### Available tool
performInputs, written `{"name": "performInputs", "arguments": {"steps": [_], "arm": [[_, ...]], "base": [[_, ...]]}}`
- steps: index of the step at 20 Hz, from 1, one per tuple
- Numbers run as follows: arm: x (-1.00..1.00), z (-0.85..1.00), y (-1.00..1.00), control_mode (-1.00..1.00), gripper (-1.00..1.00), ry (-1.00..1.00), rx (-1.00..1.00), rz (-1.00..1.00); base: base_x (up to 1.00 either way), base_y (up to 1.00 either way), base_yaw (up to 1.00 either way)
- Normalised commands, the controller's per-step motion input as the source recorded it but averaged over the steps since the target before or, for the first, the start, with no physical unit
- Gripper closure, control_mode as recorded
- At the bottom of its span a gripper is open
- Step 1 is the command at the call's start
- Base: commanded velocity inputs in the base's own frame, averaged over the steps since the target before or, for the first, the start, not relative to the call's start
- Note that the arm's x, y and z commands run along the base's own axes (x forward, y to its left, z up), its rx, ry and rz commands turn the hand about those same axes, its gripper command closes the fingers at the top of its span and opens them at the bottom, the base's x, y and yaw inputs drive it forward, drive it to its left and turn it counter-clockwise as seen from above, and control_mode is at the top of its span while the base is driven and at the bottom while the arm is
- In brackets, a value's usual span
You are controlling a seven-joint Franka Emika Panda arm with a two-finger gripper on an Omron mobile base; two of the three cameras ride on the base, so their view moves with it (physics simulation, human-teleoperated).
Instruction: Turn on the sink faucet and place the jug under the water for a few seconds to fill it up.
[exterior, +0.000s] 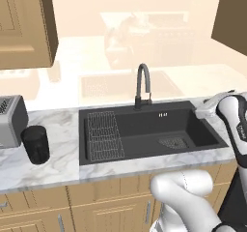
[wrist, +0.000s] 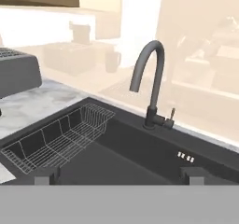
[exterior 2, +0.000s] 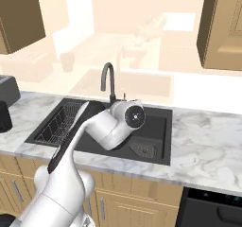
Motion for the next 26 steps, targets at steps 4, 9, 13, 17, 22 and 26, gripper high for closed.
{"name": "performInputs", "arguments": {"steps": [4, 9, 13, 17, 22, 26], "arm": [[0.59, -0.27, 0.0, -1.0, -1.0, -0.36, 0.0, 0.07], [0.19, -0.05, -0.06, -1.0, -1.0, -0.36, 0.01, 0.14], [0.09, 0.15, -0.14, -1.0, -1.0, -0.15, 0.0, 0.21], [0.35, 0.08, -0.13, -1.0, -1.0, 0.0, 0.0, 0.16], [0.4, 0.0, 0.0, -1.0, -1.0, 0.02, 0.0, 0.12], [0.44, -0.12, 0.0, -1.0, -1.0, 0.04, -0.04, 0.1]], "base": [[0.0, 0.0, 0.0], [0.0, 0.0, 0.0], [0.0, 0.0, 0.0], [0.0, 0.0, 0.0], [0.0, 0.0, 0.0], [0.0, 0.0, 0.0]]}}
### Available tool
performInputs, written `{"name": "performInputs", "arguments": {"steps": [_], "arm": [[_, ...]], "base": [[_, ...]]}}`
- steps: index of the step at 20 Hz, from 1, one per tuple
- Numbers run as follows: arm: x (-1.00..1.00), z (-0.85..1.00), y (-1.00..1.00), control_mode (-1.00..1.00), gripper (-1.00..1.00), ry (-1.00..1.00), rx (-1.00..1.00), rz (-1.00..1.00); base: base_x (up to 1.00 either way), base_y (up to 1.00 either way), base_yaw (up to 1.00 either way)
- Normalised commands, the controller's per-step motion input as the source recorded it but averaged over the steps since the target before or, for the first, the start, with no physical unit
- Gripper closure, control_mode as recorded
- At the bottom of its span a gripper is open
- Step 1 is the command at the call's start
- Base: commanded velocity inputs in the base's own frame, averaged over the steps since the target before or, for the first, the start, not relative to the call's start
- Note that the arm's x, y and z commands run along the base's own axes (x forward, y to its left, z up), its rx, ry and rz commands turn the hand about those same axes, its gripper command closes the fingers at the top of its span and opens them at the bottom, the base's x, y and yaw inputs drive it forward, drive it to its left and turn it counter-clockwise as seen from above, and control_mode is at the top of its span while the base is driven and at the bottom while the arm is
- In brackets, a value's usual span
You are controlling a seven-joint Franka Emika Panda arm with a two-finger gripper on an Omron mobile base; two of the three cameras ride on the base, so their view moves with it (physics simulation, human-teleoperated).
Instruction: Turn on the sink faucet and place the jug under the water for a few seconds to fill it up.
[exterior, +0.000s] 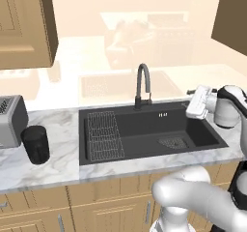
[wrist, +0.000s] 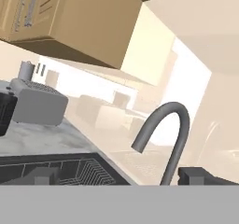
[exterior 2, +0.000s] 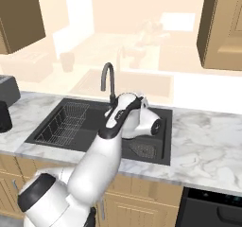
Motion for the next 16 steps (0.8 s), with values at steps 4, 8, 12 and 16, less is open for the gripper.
{"name": "performInputs", "arguments": {"steps": [4, 8, 12, 16], "arm": [[0.57, -0.49, 0.16, -1.0, -1.0, 0.0, -0.07, 0.04], [0.66, -0.35, 0.19, -1.0, -1.0, 0.0, -0.04, 0.0], [0.58, -0.13, 0.1, -1.0, -1.0, 0.0, 0.0, 0.0], [0.51, -0.06, 0.0, -1.0, -1.0, 0.0, 0.0, 0.0]], "base": [[0.0, 0.0, 0.0], [0.0, 0.0, 0.0], [0.0, 0.0, 0.0], [0.0, 0.0, 0.0]]}}
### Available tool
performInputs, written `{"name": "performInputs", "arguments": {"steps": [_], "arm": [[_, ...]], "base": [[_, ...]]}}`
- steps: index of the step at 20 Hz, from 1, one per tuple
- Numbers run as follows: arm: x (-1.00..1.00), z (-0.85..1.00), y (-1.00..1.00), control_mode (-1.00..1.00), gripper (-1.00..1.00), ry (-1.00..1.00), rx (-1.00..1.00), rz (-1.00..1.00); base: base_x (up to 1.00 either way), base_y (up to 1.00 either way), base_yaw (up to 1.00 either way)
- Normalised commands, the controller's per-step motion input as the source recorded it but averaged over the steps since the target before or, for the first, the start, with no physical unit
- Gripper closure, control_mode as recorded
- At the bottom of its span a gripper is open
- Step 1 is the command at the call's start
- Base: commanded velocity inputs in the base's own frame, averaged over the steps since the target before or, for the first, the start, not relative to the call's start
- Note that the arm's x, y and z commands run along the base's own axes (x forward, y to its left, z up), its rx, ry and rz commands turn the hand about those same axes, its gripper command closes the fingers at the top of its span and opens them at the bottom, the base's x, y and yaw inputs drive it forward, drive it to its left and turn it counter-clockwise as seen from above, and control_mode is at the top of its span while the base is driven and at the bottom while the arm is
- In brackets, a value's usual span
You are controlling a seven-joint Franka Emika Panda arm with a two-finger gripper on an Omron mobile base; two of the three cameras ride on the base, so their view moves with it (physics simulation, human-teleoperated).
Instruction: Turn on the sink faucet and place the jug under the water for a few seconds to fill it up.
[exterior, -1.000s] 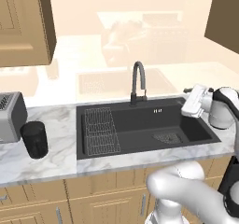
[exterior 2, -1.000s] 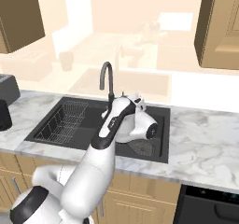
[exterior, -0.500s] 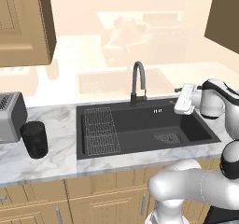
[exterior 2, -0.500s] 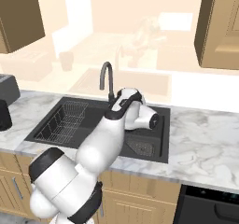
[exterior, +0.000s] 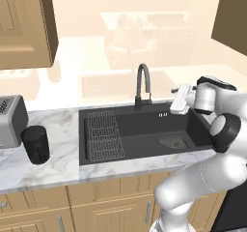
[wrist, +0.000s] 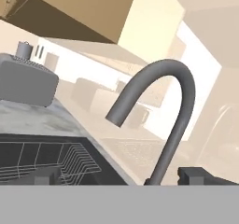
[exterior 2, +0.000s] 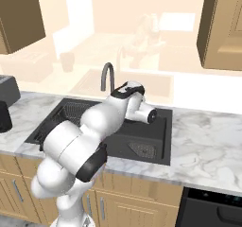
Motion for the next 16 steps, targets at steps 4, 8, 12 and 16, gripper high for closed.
{"name": "performInputs", "arguments": {"steps": [4, 8, 12, 16], "arm": [[0.42, -0.15, 0.0, -1.0, -1.0, 0.0, 0.0, 0.03], [0.45, -0.17, 0.01, -1.0, -1.0, 0.0, 0.0, 0.03], [0.37, -0.12, 0.06, -1.0, -1.0, 0.0, 0.0, 0.04], [0.22, -0.06, 0.02, -1.0, -1.0, 0.0, 0.0, 0.04]], "base": [[0.0, 0.0, 0.0], [0.0, 0.0, 0.0], [0.0, 0.0, 0.0], [0.0, 0.0, 0.0]]}}
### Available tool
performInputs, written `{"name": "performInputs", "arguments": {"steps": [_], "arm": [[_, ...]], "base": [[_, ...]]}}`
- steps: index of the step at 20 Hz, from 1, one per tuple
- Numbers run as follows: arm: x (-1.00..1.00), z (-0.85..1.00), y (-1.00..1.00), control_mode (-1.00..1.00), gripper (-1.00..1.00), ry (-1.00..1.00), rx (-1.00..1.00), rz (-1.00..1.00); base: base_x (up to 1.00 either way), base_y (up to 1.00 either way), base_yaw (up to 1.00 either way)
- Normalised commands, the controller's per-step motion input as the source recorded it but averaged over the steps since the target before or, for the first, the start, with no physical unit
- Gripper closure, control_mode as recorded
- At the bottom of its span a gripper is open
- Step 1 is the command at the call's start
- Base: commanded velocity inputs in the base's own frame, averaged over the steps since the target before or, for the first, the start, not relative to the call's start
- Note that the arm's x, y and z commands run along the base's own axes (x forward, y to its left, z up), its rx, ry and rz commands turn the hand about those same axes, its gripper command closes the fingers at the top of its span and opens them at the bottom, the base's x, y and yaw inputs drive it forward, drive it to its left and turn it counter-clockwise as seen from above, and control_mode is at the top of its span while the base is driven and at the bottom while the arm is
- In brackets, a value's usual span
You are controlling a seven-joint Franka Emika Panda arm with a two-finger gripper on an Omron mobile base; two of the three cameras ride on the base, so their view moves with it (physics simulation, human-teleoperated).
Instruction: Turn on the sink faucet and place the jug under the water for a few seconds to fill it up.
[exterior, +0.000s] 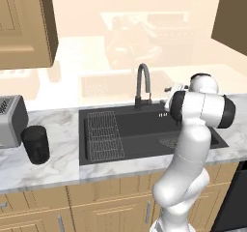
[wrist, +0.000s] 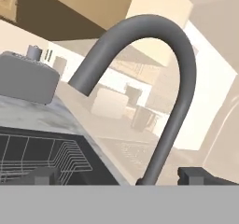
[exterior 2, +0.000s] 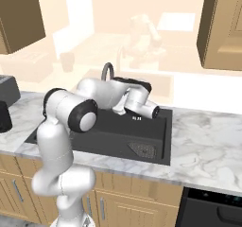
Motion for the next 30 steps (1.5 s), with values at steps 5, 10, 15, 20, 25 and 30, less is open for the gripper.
{"name": "performInputs", "arguments": {"steps": [5, 10, 15, 20, 25, 30], "arm": [[0.33, -0.12, 0.21, -1.0, -1.0, 0.0, 0.0, 0.02], [0.34, -0.23, 0.24, -1.0, -1.0, 0.01, 0.0, 0.04], [0.36, -0.3, 0.19, -1.0, -1.0, 0.01, 0.0, 0.04], [0.52, -0.15, 0.07, -1.0, -1.0, 0.01, 0.0, 0.03], [0.57, 0.0, -0.16, -1.0, -1.0, 0.0, 0.02, 0.04], [0.48, 0.0, -0.21, -1.0, -1.0, 0.0, 0.02, 0.04]], "base": [[0.0, 0.0, 0.0], [0.0, 0.0, 0.0], [0.0, 0.0, 0.0], [0.0, 0.0, 0.0], [0.0, 0.0, 0.0], [0.0, 0.0, 0.0]]}}
